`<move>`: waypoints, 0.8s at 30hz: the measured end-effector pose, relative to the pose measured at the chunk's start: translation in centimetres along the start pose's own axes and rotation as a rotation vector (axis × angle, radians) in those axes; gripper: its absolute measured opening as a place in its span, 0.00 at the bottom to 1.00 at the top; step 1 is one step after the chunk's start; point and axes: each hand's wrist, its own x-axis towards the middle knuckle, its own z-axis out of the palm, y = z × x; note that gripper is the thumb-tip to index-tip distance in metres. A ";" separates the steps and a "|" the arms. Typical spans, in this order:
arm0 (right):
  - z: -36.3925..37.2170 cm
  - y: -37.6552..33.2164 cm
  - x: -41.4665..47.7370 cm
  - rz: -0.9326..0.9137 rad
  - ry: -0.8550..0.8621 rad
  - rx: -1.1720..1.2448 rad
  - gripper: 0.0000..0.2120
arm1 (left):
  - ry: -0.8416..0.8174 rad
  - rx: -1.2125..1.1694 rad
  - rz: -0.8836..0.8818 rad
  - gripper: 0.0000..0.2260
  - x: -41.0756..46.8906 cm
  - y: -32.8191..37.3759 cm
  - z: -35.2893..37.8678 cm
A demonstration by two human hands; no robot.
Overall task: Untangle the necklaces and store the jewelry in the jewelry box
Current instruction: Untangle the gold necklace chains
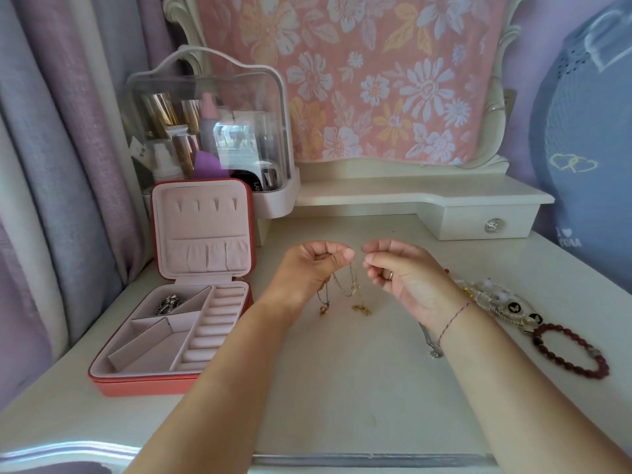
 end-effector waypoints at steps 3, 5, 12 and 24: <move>0.1 0.3 -0.1 0.004 -0.047 -0.151 0.07 | 0.010 -0.019 -0.006 0.03 0.1 -0.1 -0.2; 0.2 0.5 -0.2 -0.006 -0.079 -0.255 0.05 | 0.014 -0.025 -0.002 0.03 0.1 0.0 -0.2; 0.2 1.0 -0.1 -0.048 -0.055 -0.503 0.04 | 0.065 -0.158 -0.015 0.03 0.4 -0.1 -0.5; -0.1 -0.5 0.2 0.073 0.032 0.142 0.08 | 0.193 -0.010 -0.083 0.04 0.9 -0.6 -0.9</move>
